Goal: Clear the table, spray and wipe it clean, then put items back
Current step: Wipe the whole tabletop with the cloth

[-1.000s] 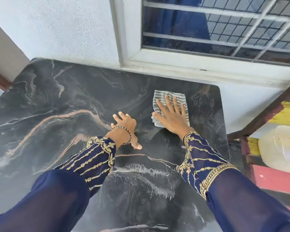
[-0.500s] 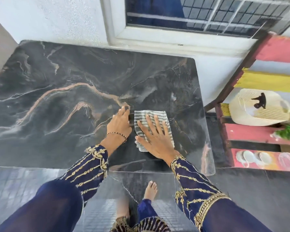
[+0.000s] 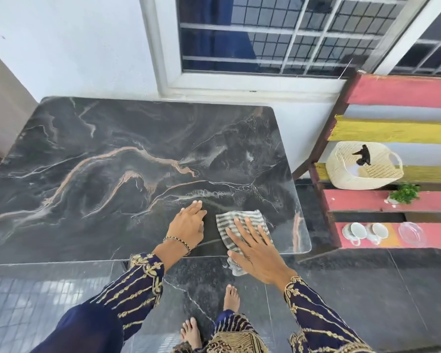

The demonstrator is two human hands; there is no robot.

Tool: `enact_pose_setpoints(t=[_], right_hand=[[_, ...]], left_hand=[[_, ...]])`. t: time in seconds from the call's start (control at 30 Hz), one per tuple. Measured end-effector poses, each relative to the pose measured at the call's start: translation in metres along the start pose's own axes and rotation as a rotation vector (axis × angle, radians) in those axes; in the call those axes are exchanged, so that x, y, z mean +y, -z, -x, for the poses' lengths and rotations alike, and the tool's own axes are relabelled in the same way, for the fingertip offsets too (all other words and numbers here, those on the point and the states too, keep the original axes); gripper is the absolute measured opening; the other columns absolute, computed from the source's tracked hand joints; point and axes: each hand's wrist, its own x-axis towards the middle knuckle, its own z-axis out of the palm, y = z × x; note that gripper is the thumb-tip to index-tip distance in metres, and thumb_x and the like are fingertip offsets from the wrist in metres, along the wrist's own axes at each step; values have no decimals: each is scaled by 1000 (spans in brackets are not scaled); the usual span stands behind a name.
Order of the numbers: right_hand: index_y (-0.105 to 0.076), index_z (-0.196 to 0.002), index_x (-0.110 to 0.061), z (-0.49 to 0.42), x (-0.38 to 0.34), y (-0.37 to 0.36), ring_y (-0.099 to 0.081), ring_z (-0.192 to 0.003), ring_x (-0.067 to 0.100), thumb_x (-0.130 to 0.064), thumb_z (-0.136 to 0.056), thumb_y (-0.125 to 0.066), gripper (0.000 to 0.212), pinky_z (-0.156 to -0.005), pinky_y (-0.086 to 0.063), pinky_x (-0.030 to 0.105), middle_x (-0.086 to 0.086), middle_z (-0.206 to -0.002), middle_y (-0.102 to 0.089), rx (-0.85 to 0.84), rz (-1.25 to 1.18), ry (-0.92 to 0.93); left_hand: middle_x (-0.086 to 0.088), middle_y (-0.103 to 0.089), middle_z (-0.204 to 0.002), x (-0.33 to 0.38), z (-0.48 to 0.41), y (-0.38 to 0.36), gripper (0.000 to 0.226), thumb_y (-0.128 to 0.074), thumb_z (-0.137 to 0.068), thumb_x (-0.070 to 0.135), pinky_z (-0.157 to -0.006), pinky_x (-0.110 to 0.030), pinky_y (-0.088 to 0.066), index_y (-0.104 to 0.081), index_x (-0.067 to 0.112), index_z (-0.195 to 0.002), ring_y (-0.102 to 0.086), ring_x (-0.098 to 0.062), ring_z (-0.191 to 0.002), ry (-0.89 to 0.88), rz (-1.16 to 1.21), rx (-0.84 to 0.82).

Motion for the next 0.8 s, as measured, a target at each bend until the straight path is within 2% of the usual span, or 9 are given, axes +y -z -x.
enact_pose_setpoints(t=[0.13,0.27,0.37,0.53,0.67,0.8], right_hand=[[26,-150,-49,6,20,2,32,-149,12,-71,-96,2,63,-123,16,40,-17,-160,33,-30,-40,-70],[23,-150,-51,-16,25,3,33,-148,13,-75,-95,1,64,-118,24,37,-16,-161,33,7,-109,-164],[23,-148,-56,-37,36,10,37,-146,11,-80,-91,2,65,-119,21,40,-17,-160,33,14,-129,-206],[28,-140,-59,-92,75,40,42,-143,13,-85,-82,6,68,-121,19,43,-20,-156,38,-8,-183,-189],[23,-144,-56,-146,112,63,44,-141,11,-87,-78,9,75,-120,23,42,-21,-154,40,-32,-172,-122],[24,-140,-62,-205,148,84,42,-142,10,-88,-80,5,68,-119,22,42,-23,-154,39,-31,-179,-71]], left_hand=[[-1,-25,-160,9,-11,6,43,-48,-95,20,-122,-34,-17,-49,18,-138,-16,-14,-149,-11,9,-61],[-1,-26,-160,14,-38,14,50,-56,-92,24,-122,-31,-16,-47,20,-140,-18,-13,-149,-26,12,-89],[-1,-24,-160,23,-63,14,54,-56,-92,27,-122,-29,-14,-42,21,-144,-17,-12,-149,-29,18,-116],[1,-23,-161,43,-109,11,59,-58,-90,33,-122,-33,-14,-40,23,-145,-16,-12,-149,7,24,-132],[1,-23,-160,53,-154,13,62,-59,-89,36,-123,-36,-15,-37,24,-146,-15,-12,-149,46,29,-107],[-1,-10,-163,54,-204,22,78,-61,-88,37,-123,-36,-12,-19,20,-152,-8,-15,-151,122,16,-92]])
